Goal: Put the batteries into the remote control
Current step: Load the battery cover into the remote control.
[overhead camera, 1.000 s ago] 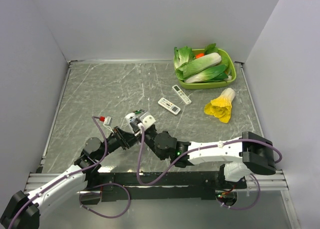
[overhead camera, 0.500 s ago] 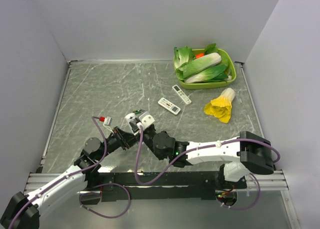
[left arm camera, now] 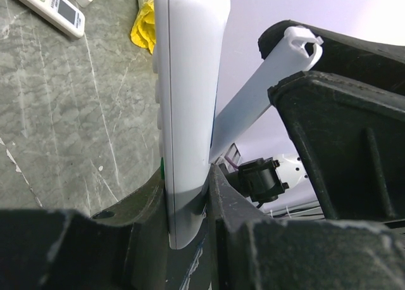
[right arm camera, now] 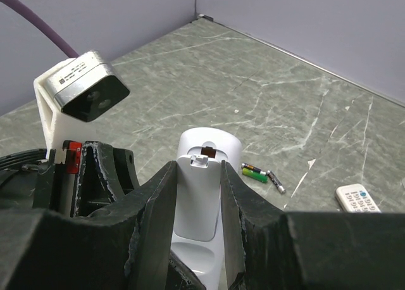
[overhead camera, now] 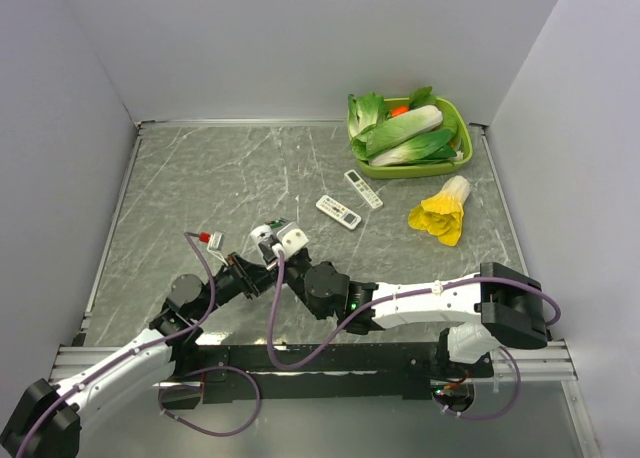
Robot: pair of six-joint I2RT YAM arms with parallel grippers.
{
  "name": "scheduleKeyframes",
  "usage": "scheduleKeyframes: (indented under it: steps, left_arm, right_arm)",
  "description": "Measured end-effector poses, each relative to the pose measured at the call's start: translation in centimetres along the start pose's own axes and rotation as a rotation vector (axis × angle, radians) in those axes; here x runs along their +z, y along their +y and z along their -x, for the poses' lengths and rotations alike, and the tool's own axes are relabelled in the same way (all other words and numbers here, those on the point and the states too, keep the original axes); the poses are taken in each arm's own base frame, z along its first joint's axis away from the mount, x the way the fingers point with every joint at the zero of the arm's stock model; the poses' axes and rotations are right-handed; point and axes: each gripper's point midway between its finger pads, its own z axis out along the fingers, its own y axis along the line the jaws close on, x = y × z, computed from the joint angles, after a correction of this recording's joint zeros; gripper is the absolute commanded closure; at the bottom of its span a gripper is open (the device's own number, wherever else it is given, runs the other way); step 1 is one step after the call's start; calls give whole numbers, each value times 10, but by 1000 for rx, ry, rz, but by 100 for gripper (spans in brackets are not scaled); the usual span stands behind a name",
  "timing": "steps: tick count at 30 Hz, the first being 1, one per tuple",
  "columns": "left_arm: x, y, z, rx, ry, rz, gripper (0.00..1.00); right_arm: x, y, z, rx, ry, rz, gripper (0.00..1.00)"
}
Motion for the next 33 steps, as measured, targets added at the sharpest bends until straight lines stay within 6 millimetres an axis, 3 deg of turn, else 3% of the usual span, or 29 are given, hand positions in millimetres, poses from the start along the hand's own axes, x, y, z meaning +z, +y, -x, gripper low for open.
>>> scheduleKeyframes:
  steps: [7,9,16,25,33]
  left_arm:
    - [0,0,-1,-1,3,1,99]
    - [0,0,-1,-1,3,1,99]
    - [0,-3,1,4,-4,-14,99]
    - [0,-6,2,3,-6,-23,99]
    - [0,-4,1,-3,-3,-17,99]
  right_arm:
    - [0,0,-2,-6,5,0,62]
    - [0,0,-2,-6,5,-1,53]
    - [2,2,-12,-24,27,-4,51]
    - [3,3,-13,-21,31,-2,27]
    - [1,3,-8,-14,23,9,13]
